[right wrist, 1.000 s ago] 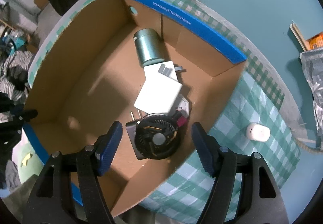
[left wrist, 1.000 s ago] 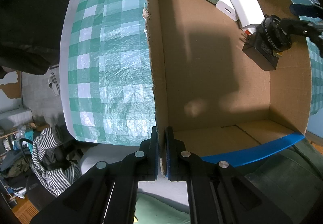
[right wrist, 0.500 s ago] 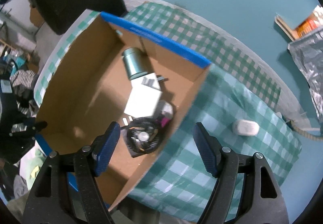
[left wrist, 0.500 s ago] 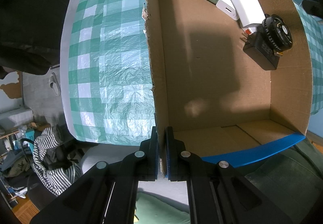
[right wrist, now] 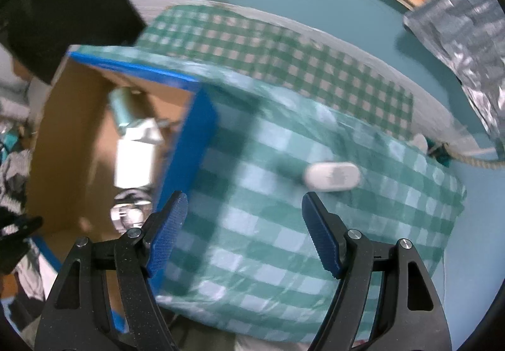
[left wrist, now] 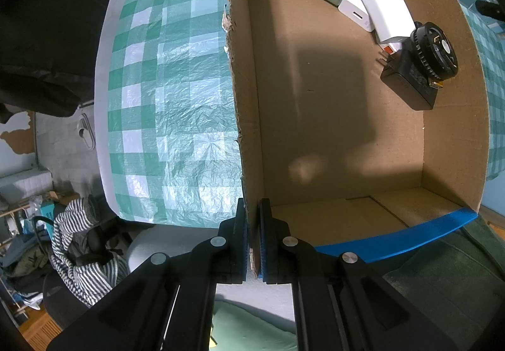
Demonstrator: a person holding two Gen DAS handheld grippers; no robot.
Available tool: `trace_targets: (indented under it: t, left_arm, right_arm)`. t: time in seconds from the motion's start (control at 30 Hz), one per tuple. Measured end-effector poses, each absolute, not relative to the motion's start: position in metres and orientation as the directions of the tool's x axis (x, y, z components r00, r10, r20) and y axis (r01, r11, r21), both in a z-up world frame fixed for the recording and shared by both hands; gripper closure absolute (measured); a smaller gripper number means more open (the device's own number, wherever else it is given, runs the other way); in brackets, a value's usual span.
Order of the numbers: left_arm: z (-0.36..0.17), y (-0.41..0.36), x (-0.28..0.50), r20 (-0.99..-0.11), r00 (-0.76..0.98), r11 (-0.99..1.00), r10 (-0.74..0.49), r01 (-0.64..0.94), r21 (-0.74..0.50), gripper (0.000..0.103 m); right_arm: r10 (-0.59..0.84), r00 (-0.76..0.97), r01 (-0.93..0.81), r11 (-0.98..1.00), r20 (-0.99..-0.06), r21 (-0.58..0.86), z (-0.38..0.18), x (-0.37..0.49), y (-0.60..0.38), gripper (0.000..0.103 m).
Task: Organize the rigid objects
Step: 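Move the right tool back over the white oval earbud case, then close the right gripper on the white oval earbud case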
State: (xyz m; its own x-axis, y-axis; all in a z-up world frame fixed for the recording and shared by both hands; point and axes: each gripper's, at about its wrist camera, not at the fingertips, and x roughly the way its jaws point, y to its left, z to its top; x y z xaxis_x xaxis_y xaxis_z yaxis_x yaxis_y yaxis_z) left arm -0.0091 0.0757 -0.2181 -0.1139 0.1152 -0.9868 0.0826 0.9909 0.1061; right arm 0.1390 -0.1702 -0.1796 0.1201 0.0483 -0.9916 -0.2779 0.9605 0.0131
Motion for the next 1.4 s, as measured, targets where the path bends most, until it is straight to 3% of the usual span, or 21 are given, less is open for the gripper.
trace_targets:
  t: [0.47, 0.97, 1.13, 1.17, 1.23, 1.33, 1.4]
  left_arm:
    - [-0.217, 0.082, -0.009, -0.986, -0.125, 0.992, 0.111, 0.07, 0.102, 0.097]
    - [-0.22, 0.084, -0.007, -0.985, -0.143, 0.995, 0.101, 0.036, 0.097, 0.097]
    - [-0.22, 0.084, -0.006, -0.984, -0.146, 0.995, 0.099, 0.03, 0.096, 0.097]
    - [-0.22, 0.084, -0.006, -0.984, -0.146, 0.995, 0.099, 0.03, 0.096, 0.097]
    - [-0.219, 0.083, -0.006, -0.984, -0.147, 0.995, 0.098, 0.03, 0.095, 0.097]
    - [-0.219, 0.083, -0.006, -0.984, -0.147, 0.995, 0.098, 0.03, 0.094, 0.097]
    - [-0.219, 0.083, -0.006, -0.984, -0.147, 0.995, 0.099, 0.031, 0.095, 0.097]
  right_arm:
    - [0.039, 0.003, 0.086, 0.996, -0.999, 0.039, -0.241, 0.18, -0.251, 0.026]
    - [-0.058, -0.058, 0.333, 0.94, -0.997, -0.074, -0.276, 0.199, -0.287, 0.026]
    - [-0.036, -0.067, 0.341, 0.938, -0.997, -0.057, -0.285, 0.198, -0.288, 0.027]
    - [-0.027, -0.065, 0.33, 0.943, -0.998, -0.046, -0.287, 0.198, -0.287, 0.029]
    - [0.005, -0.072, 0.303, 0.953, -0.997, -0.017, -0.29, 0.197, -0.283, 0.047]
    - [0.011, -0.069, 0.255, 0.967, -0.998, -0.007, -0.29, 0.194, -0.276, 0.063]
    - [0.007, -0.067, 0.201, 0.98, -0.998, -0.007, -0.29, 0.193, -0.269, 0.066]
